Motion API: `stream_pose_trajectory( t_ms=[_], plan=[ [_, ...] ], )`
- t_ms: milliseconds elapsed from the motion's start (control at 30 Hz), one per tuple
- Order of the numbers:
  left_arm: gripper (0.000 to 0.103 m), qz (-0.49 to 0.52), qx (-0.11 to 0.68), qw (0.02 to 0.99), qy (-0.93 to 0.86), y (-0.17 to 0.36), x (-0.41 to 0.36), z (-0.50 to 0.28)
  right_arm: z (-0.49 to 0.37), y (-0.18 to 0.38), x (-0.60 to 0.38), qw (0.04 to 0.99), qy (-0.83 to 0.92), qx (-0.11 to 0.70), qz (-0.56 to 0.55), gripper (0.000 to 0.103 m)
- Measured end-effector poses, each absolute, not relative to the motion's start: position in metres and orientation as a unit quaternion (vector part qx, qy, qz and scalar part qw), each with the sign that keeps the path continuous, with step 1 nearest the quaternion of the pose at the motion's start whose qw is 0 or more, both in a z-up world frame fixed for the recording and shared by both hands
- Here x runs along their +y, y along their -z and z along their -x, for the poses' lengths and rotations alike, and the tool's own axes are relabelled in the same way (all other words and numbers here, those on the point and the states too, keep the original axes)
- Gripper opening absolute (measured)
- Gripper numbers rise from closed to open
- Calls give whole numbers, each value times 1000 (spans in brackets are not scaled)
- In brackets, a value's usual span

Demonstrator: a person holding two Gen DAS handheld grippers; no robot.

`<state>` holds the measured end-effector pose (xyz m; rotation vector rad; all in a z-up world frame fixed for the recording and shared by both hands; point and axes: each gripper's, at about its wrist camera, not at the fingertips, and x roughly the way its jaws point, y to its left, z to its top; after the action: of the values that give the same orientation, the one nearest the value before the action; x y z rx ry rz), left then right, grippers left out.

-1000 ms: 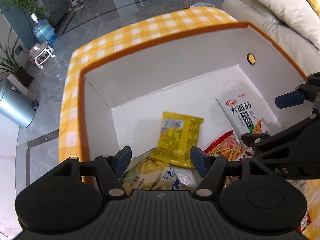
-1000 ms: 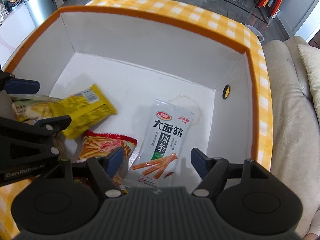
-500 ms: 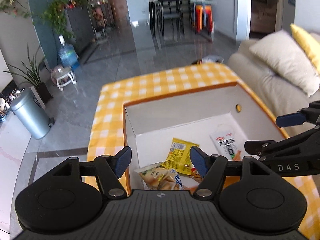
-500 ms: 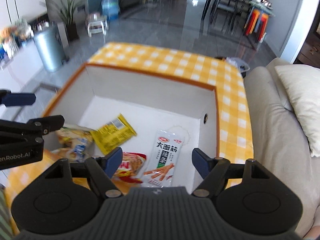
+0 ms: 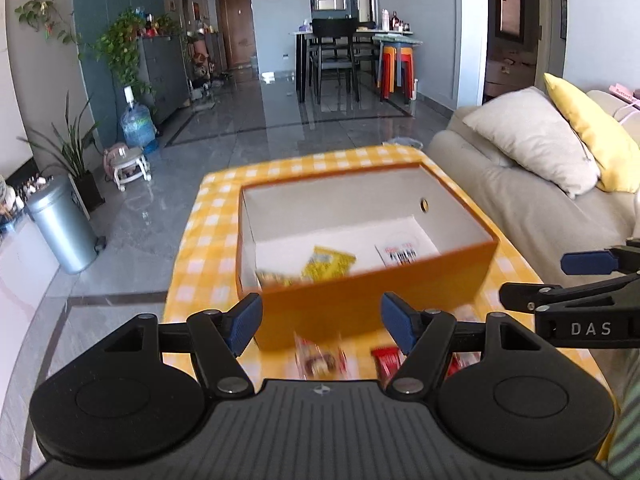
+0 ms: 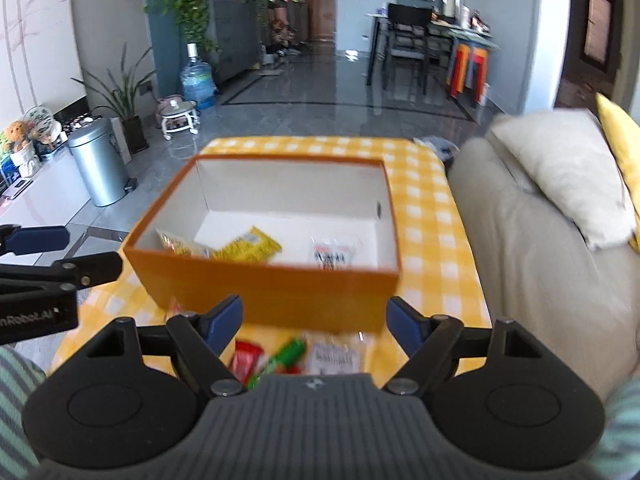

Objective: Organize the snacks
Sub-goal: 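Withdraw both tools from the box toward the remaining snacks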

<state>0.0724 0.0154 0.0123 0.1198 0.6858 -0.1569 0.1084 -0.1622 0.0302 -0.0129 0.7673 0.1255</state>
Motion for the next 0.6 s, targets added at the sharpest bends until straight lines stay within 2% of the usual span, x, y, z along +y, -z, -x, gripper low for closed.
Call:
stream_pose_trajectory(
  t_ms=[300,600],
  plan=[
    [80,-42,403,911,76,37,11,-47,-64,12,-179,917,-7,398,-14,76],
    [80,-30,414,906,82,60,2,-30,-49,47,-176,919,-19,394,-1,76]
  ],
)
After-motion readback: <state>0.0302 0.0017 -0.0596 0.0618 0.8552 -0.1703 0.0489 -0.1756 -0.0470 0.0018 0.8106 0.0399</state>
